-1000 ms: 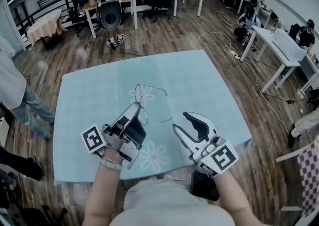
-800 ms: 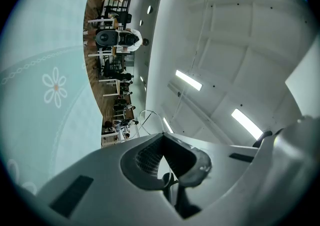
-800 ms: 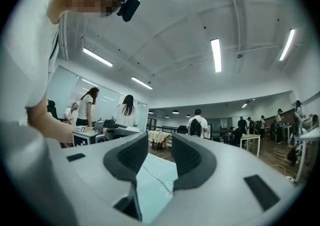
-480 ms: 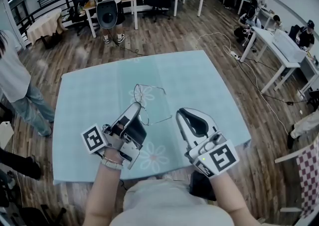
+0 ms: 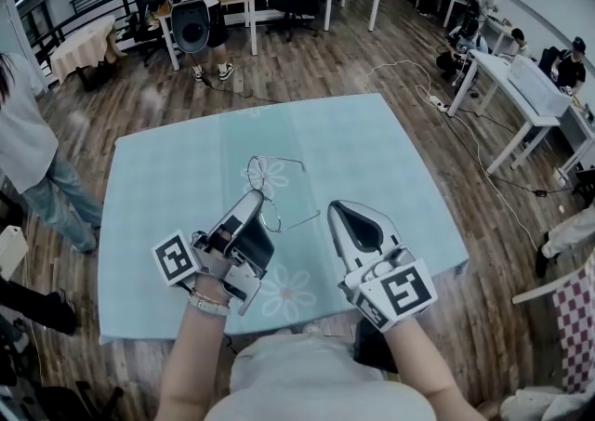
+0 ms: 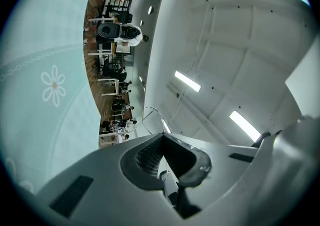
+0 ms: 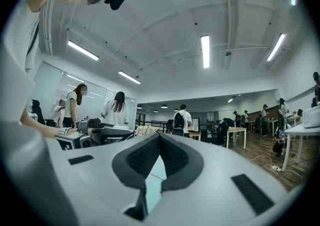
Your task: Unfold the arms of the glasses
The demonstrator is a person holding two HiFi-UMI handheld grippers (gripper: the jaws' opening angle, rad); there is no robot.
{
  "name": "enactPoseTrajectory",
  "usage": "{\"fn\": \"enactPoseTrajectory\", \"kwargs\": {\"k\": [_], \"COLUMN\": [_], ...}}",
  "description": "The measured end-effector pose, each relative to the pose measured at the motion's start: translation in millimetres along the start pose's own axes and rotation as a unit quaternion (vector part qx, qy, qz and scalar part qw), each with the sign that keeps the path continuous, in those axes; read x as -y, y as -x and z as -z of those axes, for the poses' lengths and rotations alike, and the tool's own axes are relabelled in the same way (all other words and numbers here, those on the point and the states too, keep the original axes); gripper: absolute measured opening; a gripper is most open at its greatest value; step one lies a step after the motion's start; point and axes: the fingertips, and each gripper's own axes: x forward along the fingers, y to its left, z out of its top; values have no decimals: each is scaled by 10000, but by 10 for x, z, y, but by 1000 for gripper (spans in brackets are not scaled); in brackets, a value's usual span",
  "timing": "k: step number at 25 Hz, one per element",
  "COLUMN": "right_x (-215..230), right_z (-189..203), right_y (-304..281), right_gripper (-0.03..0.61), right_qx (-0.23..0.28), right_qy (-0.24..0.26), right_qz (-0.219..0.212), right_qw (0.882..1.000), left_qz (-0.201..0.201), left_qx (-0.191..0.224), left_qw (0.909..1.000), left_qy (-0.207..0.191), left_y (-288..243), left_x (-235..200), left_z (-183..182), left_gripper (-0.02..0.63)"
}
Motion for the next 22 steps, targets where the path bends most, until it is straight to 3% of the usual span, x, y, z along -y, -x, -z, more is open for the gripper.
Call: {"fn": "enactPoseTrajectory", "kwargs": {"k": [22], "right_x": [-26], "right_z": [119], "right_y": [-2], "right_gripper": [8], "right_qx": [-261], "right_qy": [-66], "right_qz": [-13], "right_qw": [9996], "left_qz": [72], "left_qx": [-18], "left_qw": [10000], "left_qy": [51], "left_y": [-9], "left_x": [5], "left_z": [51], "left_gripper": [5]}}
